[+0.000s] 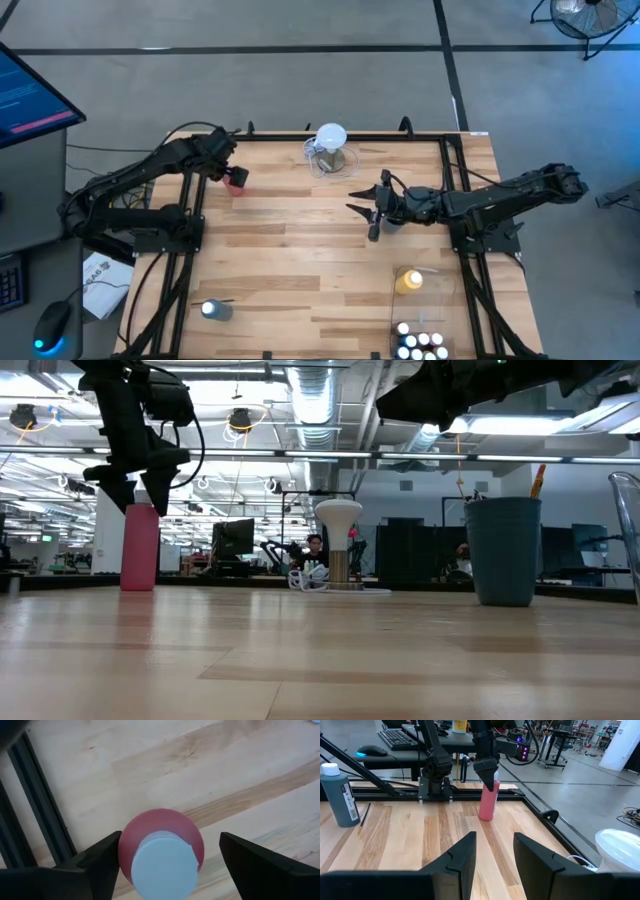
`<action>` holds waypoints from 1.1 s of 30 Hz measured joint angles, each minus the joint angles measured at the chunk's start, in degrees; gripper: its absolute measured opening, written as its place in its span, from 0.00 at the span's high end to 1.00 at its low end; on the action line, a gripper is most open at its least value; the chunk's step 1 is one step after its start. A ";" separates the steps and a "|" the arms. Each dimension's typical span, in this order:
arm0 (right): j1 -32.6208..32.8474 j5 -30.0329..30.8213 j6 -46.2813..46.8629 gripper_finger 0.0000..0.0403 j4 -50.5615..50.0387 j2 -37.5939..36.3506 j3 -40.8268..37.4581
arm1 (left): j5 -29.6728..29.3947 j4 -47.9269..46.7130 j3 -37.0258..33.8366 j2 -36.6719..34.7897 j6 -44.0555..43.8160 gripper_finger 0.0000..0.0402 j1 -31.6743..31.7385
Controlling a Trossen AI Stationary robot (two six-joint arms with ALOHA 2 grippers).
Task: Pick & Place Paint Supplies
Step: Put the large pink paint bottle into the transparent bin
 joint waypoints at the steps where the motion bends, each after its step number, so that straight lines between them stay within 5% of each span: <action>1: 0.00 0.00 0.00 0.70 0.00 0.00 0.00 | -0.08 -0.02 0.00 0.00 -0.02 0.27 -0.02; 17: 0.00 0.00 0.00 0.70 -0.11 0.00 0.00 | -0.63 -0.83 0.26 5.49 1.68 0.53 1.43; 26: -0.02 0.00 0.02 0.70 -2.04 0.00 0.00 | 0.71 -2.52 0.67 0.77 2.86 0.54 0.22; 33: 1.05 0.00 0.04 0.70 -4.72 0.02 0.00 | 9.06 -0.80 1.33 -5.79 4.04 0.54 -4.65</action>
